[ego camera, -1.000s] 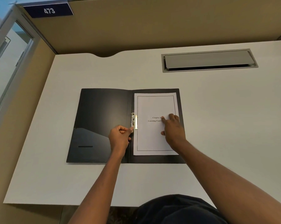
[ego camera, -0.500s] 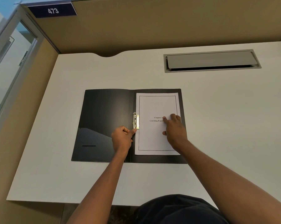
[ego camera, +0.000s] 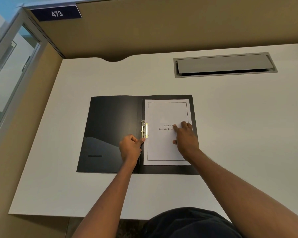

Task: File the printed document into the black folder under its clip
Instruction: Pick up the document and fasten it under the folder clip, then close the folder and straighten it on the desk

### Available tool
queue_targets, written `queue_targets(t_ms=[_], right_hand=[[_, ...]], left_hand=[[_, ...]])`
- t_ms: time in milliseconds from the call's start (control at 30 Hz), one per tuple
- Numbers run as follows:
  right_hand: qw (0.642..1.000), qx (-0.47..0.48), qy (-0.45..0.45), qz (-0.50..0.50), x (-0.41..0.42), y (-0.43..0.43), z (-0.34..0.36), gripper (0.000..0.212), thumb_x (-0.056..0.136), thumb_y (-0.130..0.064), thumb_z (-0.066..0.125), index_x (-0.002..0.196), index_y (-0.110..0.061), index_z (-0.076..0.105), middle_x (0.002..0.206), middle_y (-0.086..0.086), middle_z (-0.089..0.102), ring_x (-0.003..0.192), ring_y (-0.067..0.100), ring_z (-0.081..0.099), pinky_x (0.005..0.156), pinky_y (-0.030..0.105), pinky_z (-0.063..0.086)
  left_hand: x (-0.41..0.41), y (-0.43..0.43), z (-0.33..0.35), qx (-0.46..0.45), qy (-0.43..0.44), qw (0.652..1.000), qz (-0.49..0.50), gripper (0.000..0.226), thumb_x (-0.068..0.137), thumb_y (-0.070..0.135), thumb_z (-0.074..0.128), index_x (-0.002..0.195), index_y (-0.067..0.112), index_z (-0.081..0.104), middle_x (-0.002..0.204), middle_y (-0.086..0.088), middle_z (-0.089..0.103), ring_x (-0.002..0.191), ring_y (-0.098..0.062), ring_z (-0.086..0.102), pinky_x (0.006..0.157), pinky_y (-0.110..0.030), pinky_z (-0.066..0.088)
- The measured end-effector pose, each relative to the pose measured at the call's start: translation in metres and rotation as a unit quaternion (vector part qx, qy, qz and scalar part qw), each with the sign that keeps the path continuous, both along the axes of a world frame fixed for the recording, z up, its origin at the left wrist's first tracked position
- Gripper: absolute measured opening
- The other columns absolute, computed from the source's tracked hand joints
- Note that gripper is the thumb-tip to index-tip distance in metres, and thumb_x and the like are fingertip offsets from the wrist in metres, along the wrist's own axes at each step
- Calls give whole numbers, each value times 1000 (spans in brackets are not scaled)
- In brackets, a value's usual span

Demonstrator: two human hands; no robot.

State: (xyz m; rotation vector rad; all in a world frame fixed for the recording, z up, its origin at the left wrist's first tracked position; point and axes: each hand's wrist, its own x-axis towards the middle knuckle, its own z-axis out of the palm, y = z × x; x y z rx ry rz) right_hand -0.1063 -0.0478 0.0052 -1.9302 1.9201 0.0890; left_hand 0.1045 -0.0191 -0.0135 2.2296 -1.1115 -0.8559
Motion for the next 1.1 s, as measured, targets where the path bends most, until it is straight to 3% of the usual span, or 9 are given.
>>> queue_targets(t_ms=[333, 633, 833, 967, 1100], right_hand=[[1000, -1, -3, 3, -1, 0, 0, 70, 94, -22, 69, 156, -16, 36, 152, 9, 35, 149, 29, 25, 105, 38, 49], [1000, -3, -11, 1, -3, 1, -4, 70, 95, -23, 69, 156, -18, 35, 155, 9, 34, 148, 27, 26, 106, 39, 47], [1000, -3, -27, -3, -7, 4, -7, 70, 95, -22, 69, 156, -21, 35, 162, 9, 28, 151, 26, 24, 106, 41, 47], [1000, -8, -22, 3, -8, 5, -9, 70, 95, -25, 68, 155, -23, 33, 162, 10, 28, 149, 27, 28, 105, 41, 47], [1000, -16, -1, 18, -7, 8, -11, 70, 98, -26, 64, 157, -20, 28, 166, 13, 22, 153, 30, 23, 117, 41, 34]], left_hand=[[3, 0, 2, 10, 40, 999, 3, 31, 84, 35, 82, 78, 8, 68, 67, -3, 73, 50, -13, 70, 48, -17, 54], [5, -1, 3, 13, 32, 999, -29, 32, 89, 34, 77, 80, 6, 67, 70, -8, 71, 55, -16, 71, 62, -35, 65], [1, -9, 14, -10, -15, 998, -52, 24, 93, 29, 74, 83, 9, 64, 75, -7, 66, 66, -20, 64, 55, -22, 44], [6, -19, 22, -24, -42, 997, -59, 19, 96, 28, 70, 94, 9, 66, 82, -7, 68, 74, -21, 67, 67, -31, 58], [28, -31, 28, -41, -56, 997, -30, 16, 97, 24, 68, 96, 7, 68, 88, -9, 70, 78, -20, 67, 71, -29, 55]])
